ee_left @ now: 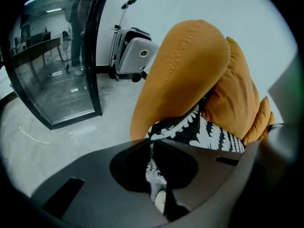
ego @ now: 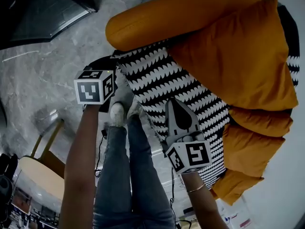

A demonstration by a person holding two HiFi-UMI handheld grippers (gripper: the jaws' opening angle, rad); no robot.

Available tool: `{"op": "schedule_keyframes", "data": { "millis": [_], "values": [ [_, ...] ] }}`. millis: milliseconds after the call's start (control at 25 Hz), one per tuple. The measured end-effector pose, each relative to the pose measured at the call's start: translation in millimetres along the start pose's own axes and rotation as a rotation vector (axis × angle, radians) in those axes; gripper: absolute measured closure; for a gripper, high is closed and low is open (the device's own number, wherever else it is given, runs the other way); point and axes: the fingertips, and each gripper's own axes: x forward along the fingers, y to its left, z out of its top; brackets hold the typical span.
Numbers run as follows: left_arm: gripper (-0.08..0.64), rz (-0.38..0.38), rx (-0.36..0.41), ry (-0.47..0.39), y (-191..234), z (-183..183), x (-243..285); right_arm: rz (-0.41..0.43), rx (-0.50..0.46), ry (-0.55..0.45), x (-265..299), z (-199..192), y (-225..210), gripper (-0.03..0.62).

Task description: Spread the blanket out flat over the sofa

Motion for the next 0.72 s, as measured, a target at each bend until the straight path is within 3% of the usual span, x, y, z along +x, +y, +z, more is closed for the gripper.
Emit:
{"op": "schedule_keyframes", "data": {
  "millis": [240,720],
  "values": [
    [0.535,0.042,-0.018,0.031,11,-14,25,0.009,-0.004,0.009,9,-6,-3,0.581],
    [0.535,0.046,-0.030,0.075,23,-22,59,0.008,-0.013,0.027,24,-11,-8,0.581]
  ]
}}
